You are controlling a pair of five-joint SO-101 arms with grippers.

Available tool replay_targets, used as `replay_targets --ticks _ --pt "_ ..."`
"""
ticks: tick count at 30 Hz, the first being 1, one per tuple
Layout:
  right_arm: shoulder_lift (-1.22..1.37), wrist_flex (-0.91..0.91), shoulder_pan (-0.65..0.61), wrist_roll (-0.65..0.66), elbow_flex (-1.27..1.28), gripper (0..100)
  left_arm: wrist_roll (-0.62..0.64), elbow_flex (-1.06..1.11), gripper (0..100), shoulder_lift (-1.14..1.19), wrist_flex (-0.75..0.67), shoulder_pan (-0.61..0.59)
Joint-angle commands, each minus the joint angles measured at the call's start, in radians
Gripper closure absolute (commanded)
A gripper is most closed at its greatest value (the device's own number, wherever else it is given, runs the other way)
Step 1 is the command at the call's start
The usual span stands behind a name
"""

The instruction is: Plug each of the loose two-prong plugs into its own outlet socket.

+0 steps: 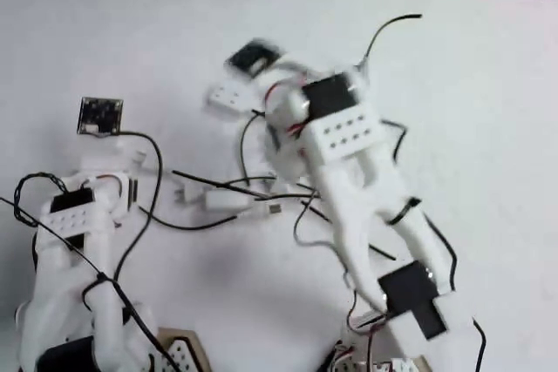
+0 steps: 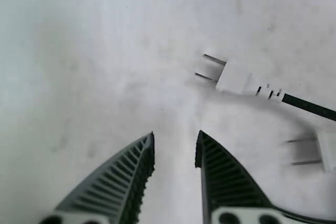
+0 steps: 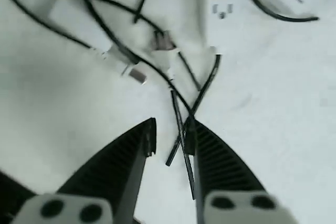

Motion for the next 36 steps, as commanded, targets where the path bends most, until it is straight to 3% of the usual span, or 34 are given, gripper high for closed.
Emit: replay_targets --ticks 1,9,15,26,36 --pt "-0.077 0.002 -0.104 0.071 0.104 91.6 0.003 -0.009 86 -0.035 -0.020 0.010" --pt "-0.077 -0.219 -0.211 0.087 0.353 84.0 0.003 -0.009 86 -0.035 -0.020 0.010" --pt "-0.056 -0.335 -0.228 0.213 0.436 83.7 0.003 -0.009 86 -0.035 -0.020 0.010" --pt "0.087 -0.476 -0.239 0.218 0.437 83.9 0.003 -0.009 86 -0.035 -0.020 0.010" --pt "0.122 -0.481 -0.239 0.218 0.460 84.0 0.003 -0.008 86 -0.035 -0.020 0.010"
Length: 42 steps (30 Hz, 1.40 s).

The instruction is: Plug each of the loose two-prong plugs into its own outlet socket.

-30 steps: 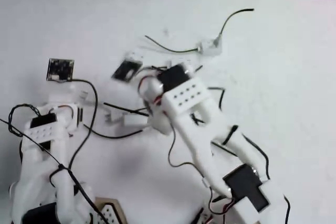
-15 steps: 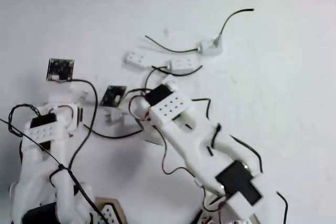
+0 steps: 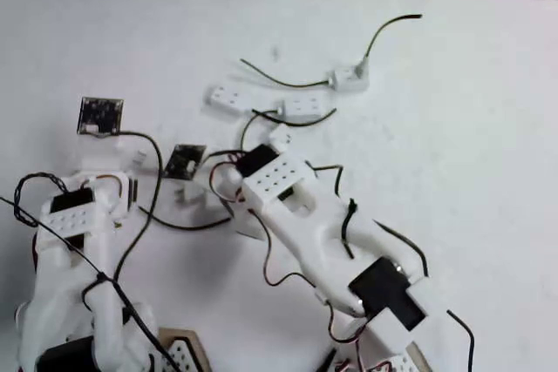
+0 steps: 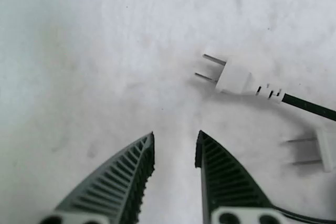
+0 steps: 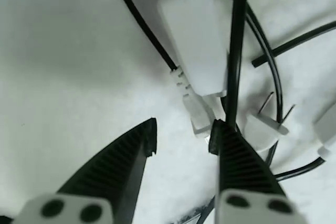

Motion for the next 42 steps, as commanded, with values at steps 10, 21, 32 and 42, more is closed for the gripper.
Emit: replay_targets --ticks 10,21,32,42 --pt "0.094 -0.001 -0.007 0.011 -0.008 90.5 0.003 -0.008 86 -0.035 -0.020 0.008" --pt "0.053 0.004 -0.007 0.009 -0.018 85.6 0.003 -0.008 86 -0.035 -0.020 0.008" --pt "-0.005 -0.001 -0.019 0.014 -0.020 85.4 0.003 -0.008 86 -0.035 -0.020 0.008" --pt "-0.031 0.005 -0.022 0.068 -0.060 85.3 0.003 -0.008 86 -0.035 -0.020 0.008"
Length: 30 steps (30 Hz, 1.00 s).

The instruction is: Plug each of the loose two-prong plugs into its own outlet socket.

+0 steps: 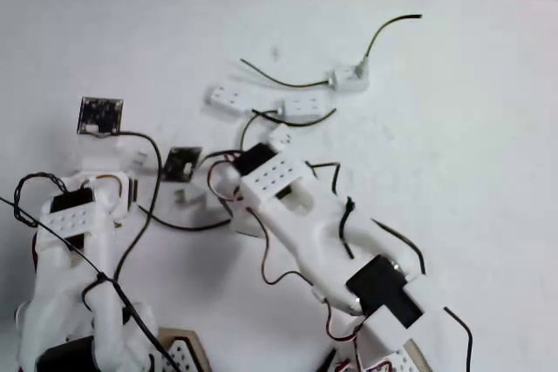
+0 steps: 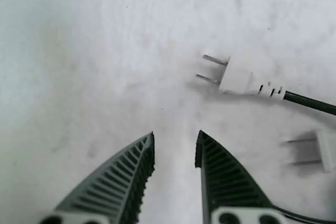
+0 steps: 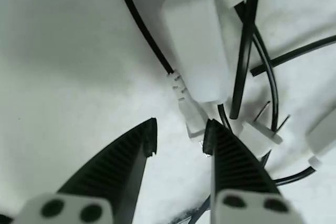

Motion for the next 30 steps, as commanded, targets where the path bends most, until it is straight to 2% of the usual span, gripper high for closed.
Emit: replay_targets --ticks 1,6,17,26,30 --pt "-0.041 -0.002 -0.002 0.009 -0.037 85.3 0.003 -0.008 86 -0.035 -0.020 0.008" --pt "-0.019 -0.002 0.027 0.011 -0.043 85.3 0.003 -0.008 86 -0.035 -0.020 0.008" --pt "-0.145 0.081 0.025 0.012 -0.086 85.4 0.003 -0.008 86 -0.035 -0.020 0.008" --pt "0.061 -0.062 0.041 0.012 -0.014 85.4 0.003 -0.008 86 -0.035 -0.020 0.008" --pt "0.119 -0.073 0.041 0.014 -0.011 85.8 0.003 -0.008 86 -0.035 -0.020 0.008"
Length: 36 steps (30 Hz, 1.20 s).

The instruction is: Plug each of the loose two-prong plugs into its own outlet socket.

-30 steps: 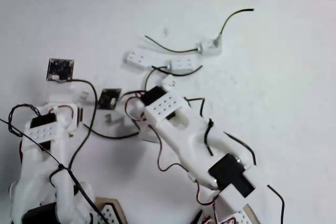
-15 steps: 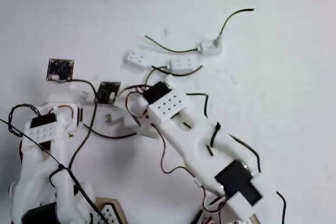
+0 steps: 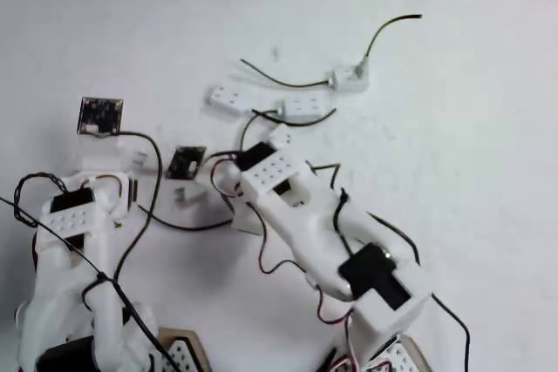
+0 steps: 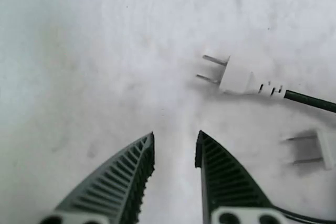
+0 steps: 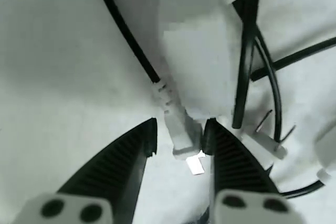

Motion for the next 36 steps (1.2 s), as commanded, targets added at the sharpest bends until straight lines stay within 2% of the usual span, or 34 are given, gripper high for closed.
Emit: replay_targets --ticks 1,3,8,18,22,32,36 --pt "0.018 -0.012 0.010 0.014 -0.003 85.8 0.003 -0.008 86 -0.035 -0.020 0.008" --pt "0.019 -0.007 0.012 0.014 0.008 87.2 0.003 -0.008 86 -0.035 -0.020 0.008" --pt "0.019 -0.010 0.007 0.014 0.023 98.1 0.003 -0.008 86 -0.035 -0.020 0.008" --pt "-0.168 0.139 0.013 -0.003 0.023 98.1 0.003 -0.008 86 -0.035 -0.020 0.008" --pt "-0.203 0.180 0.012 -0.101 0.034 98.1 0.003 -0.008 86 -0.035 -0.020 0.008" --pt "-0.113 -0.015 -0.028 -0.216 0.149 97.9 0.003 -0.008 86 -0.035 -0.020 0.008" --pt "-0.091 -0.012 -0.050 -0.273 0.147 89.2 0.003 -0.008 86 -0.035 -0.020 0.008"
